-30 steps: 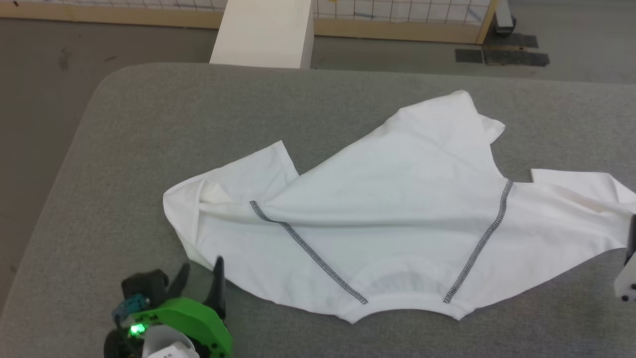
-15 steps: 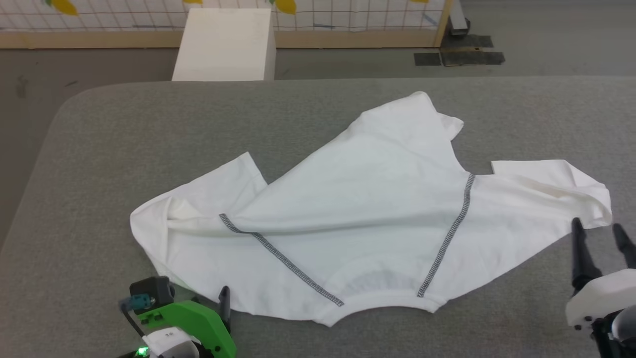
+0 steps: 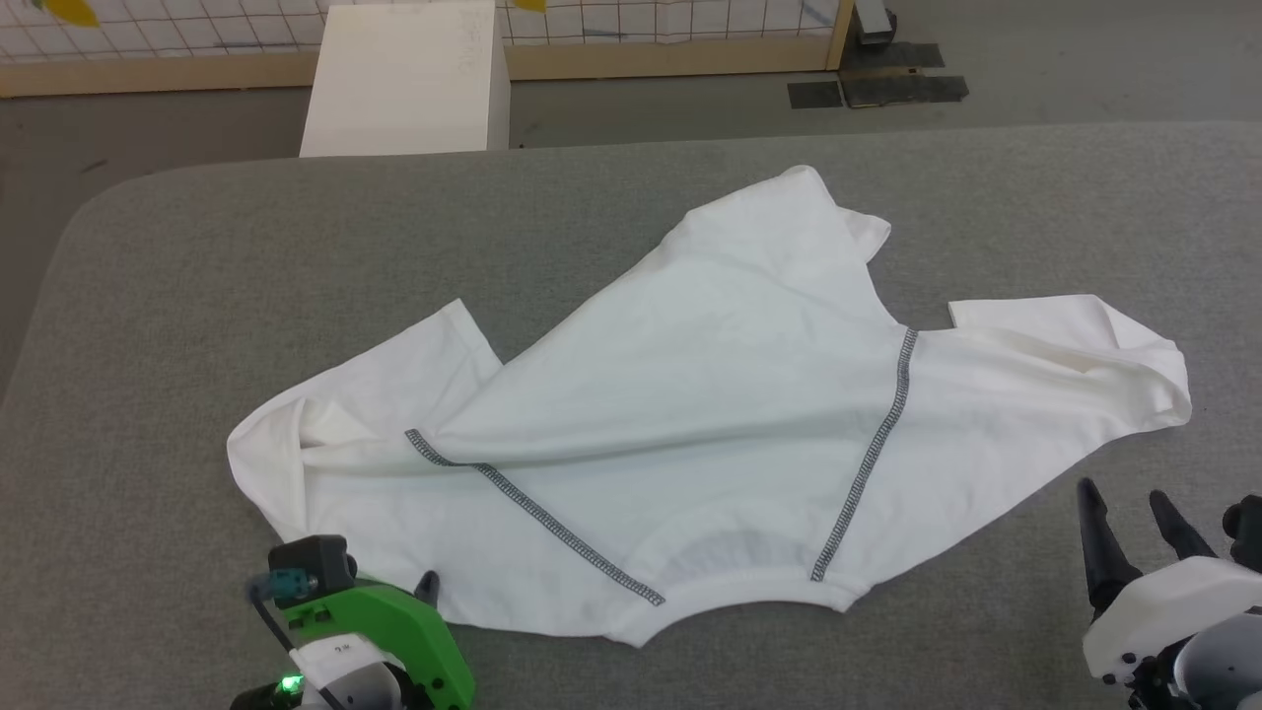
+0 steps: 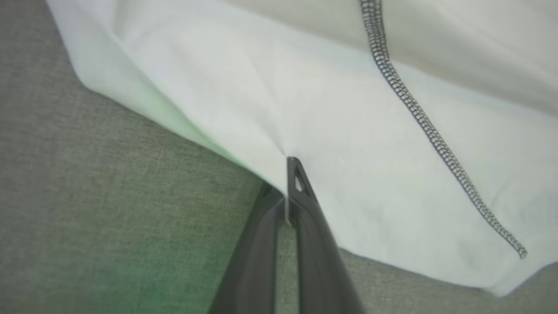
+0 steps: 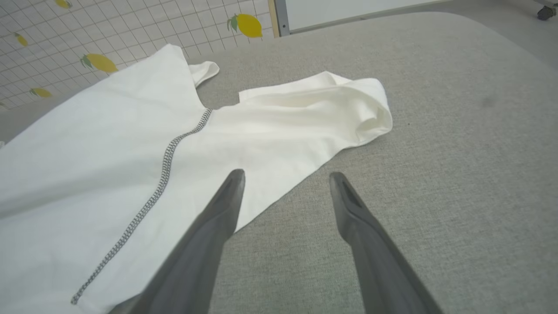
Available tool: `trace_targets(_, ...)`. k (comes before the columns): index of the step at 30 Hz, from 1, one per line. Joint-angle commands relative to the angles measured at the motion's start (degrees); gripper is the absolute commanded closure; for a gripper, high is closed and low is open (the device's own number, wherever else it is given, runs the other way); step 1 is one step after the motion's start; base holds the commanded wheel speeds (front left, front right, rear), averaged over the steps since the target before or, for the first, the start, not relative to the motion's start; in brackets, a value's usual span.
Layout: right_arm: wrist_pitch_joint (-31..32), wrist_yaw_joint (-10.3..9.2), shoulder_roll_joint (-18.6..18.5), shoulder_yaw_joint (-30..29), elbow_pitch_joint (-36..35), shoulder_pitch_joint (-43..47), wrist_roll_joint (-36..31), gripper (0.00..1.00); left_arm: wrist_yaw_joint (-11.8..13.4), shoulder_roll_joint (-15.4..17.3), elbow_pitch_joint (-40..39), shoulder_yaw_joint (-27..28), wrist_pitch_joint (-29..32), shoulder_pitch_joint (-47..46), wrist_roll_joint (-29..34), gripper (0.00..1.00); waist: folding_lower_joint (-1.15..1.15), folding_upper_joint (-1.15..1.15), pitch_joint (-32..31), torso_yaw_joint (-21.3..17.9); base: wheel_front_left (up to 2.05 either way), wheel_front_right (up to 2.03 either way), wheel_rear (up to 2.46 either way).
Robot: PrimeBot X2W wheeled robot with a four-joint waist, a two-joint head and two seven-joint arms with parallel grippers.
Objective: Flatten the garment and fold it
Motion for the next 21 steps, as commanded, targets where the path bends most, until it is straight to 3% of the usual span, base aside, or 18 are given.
trace_targets(1,1.2,-0.1,0.1,-0.5,1.4,-0.1,0.0,0.0,-0.3,-0.2,0.8,-0.2,-0.8,-0.2,0.0,1.0,0.0,0.0,0.3,0.6,0.0,0.0,0.0)
trace_targets(12,12.6,-0.1,0.1,-3.4,15.2,-9.3,2.9,0.0,-0.8,0.2,0.3,-0.8,-5.3,-1.8,0.9,1.0,0.0,0.0,1.6,4.2,0.0,0.0,0.0)
trace_targets(21,22.0,-0.1,0.1,-1.4,19.3,-12.4,3.1,0.0,-1.3,-0.1,0.9,-1.9,-6.1,-2.7,0.0,1.0,0.0,0.0,2.8,5.7,0.0,0.0,0.0)
